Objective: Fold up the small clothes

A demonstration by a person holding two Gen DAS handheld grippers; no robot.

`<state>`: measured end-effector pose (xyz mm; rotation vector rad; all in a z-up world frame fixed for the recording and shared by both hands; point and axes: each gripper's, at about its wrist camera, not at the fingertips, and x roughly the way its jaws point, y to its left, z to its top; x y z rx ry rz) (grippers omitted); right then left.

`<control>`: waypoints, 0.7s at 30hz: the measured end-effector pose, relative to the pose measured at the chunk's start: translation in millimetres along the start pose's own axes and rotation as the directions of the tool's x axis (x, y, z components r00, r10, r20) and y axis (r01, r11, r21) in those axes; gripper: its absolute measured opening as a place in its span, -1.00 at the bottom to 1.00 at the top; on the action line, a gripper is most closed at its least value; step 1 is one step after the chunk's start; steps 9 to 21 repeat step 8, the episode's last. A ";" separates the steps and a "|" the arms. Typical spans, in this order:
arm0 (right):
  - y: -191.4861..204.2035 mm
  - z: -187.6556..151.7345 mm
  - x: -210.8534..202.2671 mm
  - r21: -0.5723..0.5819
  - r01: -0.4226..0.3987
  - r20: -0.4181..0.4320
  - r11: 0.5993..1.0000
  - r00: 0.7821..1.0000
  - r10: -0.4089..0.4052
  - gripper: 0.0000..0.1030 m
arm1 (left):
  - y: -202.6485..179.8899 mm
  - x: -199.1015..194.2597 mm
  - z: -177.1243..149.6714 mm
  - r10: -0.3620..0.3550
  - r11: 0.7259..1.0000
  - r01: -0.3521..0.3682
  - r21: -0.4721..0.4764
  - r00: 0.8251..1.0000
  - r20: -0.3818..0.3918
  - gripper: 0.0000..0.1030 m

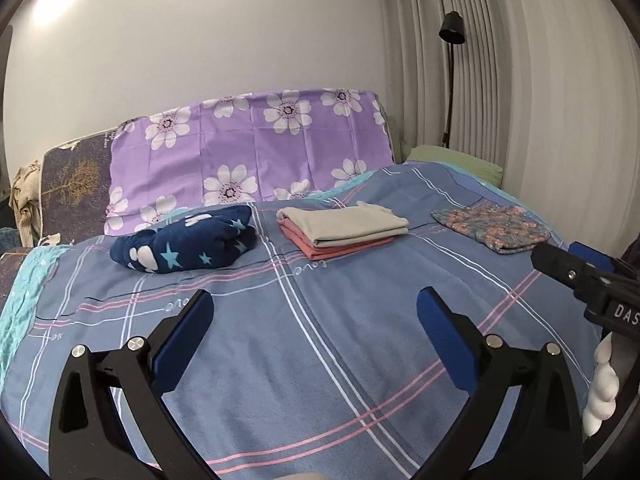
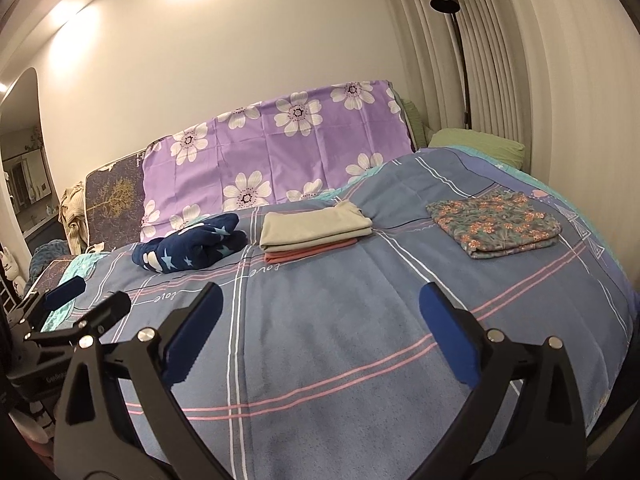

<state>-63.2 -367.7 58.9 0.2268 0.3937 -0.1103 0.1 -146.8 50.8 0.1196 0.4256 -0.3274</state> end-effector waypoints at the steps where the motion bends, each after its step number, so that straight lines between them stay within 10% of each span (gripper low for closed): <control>1: -0.8 -0.1 0.3 0.001 0.003 -0.001 1.000 1.000 -0.003 0.94 | -0.2 0.9 -0.2 -0.004 1.000 0.004 -0.004 1.000 -0.005 0.97; 21: -0.4 -1.6 6.8 0.003 0.003 -0.016 1.000 1.000 -0.003 0.94 | -2.6 8.2 -3.5 -0.007 1.000 0.007 0.008 1.000 -0.026 0.97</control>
